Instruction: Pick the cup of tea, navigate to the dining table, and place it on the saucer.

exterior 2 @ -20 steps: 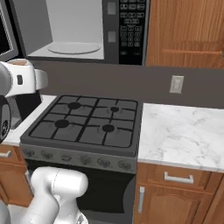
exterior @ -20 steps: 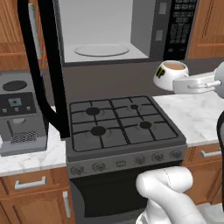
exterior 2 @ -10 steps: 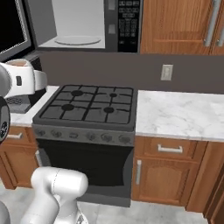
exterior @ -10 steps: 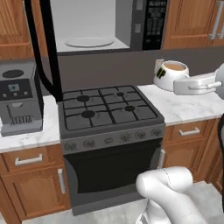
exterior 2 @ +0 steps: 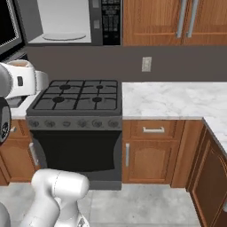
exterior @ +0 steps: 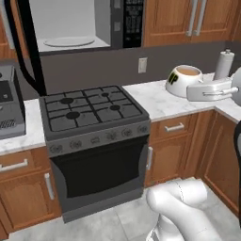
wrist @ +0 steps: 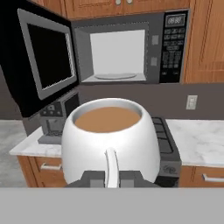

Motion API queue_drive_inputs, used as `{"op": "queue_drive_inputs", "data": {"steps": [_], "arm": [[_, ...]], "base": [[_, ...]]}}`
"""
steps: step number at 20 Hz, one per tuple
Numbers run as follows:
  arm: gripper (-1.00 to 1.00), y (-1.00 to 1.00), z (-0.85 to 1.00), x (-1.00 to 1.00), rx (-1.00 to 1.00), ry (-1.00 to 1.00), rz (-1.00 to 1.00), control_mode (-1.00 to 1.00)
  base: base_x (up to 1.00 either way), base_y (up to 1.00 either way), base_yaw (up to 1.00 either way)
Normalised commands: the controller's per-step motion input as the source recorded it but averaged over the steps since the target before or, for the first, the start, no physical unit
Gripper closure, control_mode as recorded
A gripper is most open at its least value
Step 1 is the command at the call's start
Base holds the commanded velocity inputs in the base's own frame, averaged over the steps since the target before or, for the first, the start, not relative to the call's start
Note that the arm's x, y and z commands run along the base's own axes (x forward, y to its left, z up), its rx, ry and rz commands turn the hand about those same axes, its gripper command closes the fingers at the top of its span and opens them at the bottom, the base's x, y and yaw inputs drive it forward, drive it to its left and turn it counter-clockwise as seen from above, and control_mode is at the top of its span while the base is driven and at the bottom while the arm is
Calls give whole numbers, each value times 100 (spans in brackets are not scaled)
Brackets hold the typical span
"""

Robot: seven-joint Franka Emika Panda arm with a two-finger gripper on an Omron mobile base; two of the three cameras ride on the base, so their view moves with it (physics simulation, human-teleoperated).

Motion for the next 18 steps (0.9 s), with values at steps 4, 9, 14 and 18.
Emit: {"op": "queue_drive_inputs", "data": {"steps": [4, 9, 14, 18], "arm": [[100, 0, 0, 0, 0, 0, 0, 100], [100, 0, 0, 0, 0, 0, 0, 100], [100, 0, 0, 0, 0, 0, 0, 100], [100, 0, 0, 0, 0, 0, 0, 100]], "base": [[-65, -11, 2], [-16, -40, 37], [1, -35, 50], [24, -26, 69]]}}
